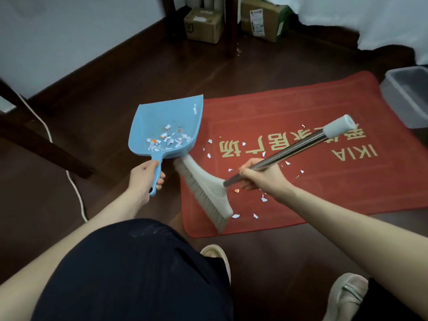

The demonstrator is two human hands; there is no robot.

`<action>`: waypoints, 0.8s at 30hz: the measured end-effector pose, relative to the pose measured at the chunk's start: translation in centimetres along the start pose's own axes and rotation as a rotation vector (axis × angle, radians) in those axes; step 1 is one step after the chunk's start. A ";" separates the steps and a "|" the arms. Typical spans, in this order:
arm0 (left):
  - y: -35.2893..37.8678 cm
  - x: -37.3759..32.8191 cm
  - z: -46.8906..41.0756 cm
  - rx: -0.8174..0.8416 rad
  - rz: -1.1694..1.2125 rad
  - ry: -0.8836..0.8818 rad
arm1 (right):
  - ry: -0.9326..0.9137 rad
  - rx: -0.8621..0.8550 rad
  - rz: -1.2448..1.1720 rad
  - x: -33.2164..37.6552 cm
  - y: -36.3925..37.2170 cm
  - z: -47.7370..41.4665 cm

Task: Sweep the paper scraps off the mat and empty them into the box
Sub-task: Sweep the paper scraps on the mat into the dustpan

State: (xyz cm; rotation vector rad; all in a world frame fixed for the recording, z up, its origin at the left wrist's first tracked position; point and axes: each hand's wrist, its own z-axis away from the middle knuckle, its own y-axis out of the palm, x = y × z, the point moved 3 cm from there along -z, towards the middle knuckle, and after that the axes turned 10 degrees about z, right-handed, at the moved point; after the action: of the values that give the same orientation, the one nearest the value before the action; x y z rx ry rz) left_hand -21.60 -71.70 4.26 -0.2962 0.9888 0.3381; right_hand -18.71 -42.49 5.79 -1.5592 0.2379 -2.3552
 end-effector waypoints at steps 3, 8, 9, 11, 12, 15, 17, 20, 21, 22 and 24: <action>0.0 -0.3 -0.3 0.020 -0.029 0.009 | -0.005 -0.134 0.202 -0.7 -1.7 -0.5; 0.0 -0.3 -0.6 0.001 -0.023 -0.003 | -0.050 -0.270 0.017 0.6 -4.6 0.5; 0.2 -0.3 -0.5 -0.006 -0.021 -0.007 | -0.047 -0.236 -0.028 0.8 -4.3 0.8; 0.8 -0.3 -0.2 -0.008 -0.004 -0.014 | -0.021 -0.142 -0.016 0.8 -2.9 1.3; 1.1 -0.4 -0.1 -0.003 0.001 -0.015 | -0.015 -0.093 0.052 0.4 -2.1 1.4; 1.8 -0.7 0.4 0.017 -0.021 -0.019 | -0.012 -0.112 0.243 -0.6 -2.5 0.7; 1.2 -0.6 0.9 0.032 -0.054 -0.010 | -0.023 -0.223 0.286 -0.3 -4.4 0.7; 0.9 -0.3 0.9 0.047 -0.080 -0.008 | -0.056 -0.277 0.245 0.8 -7.4 0.8; 1.1 -0.2 1.0 0.054 -0.082 -0.009 | -0.064 -0.259 0.191 1.1 -7.7 1.1; 1.3 -0.2 1.2 0.061 -0.085 -0.010 | -0.061 -0.223 0.131 1.4 -7.5 1.6; 2.2 -0.3 1.5 0.077 -0.087 -0.011 | -0.028 -0.111 0.075 1.0 -6.1 2.4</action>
State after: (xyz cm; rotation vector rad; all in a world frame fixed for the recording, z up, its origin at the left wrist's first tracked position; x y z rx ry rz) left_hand -21.47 -69.18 5.05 -0.2667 0.9722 0.2220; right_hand -17.86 -37.03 9.50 -1.6026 0.4196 -2.2968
